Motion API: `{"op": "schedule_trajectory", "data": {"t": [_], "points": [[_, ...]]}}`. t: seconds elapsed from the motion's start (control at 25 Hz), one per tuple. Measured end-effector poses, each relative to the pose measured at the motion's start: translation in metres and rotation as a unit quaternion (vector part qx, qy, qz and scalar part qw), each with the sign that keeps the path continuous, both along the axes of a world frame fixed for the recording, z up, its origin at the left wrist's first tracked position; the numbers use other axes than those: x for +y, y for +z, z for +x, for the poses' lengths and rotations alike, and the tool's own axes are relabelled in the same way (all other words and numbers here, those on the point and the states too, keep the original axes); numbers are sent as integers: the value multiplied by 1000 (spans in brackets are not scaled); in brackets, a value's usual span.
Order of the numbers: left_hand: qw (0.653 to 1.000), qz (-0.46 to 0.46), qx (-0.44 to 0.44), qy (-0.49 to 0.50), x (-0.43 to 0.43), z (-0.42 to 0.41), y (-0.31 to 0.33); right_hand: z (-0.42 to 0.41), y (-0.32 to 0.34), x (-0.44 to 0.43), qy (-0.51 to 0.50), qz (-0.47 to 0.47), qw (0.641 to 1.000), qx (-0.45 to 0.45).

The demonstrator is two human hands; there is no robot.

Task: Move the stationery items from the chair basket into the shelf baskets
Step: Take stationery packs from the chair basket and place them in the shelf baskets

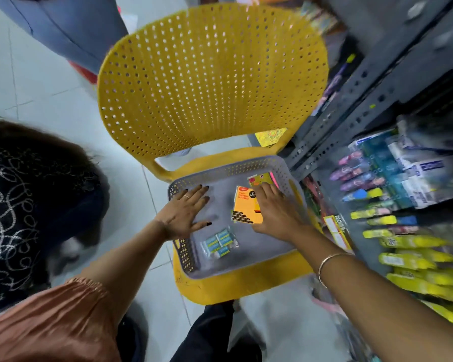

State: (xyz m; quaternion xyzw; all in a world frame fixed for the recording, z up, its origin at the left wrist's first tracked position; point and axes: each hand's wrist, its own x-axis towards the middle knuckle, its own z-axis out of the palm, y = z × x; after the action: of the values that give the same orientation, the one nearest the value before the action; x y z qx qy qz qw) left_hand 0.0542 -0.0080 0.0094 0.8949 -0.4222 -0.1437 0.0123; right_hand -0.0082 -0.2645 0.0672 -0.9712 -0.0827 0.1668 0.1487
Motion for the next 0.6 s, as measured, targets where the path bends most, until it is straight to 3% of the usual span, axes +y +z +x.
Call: {"op": "schedule_trajectory", "data": {"t": [0.24,0.44,0.6], "points": [[987,-137,-85,-29,-79,31,117,-16,143,-35,-104,22,986,-129],[949,-226,-191,-105,-178,41,236,-63,284,-93,-186,-11,949,-255],[920,-281,-199,-185,-264,-6,306,-129,362,-157,-297,-58,909,-288]]}}
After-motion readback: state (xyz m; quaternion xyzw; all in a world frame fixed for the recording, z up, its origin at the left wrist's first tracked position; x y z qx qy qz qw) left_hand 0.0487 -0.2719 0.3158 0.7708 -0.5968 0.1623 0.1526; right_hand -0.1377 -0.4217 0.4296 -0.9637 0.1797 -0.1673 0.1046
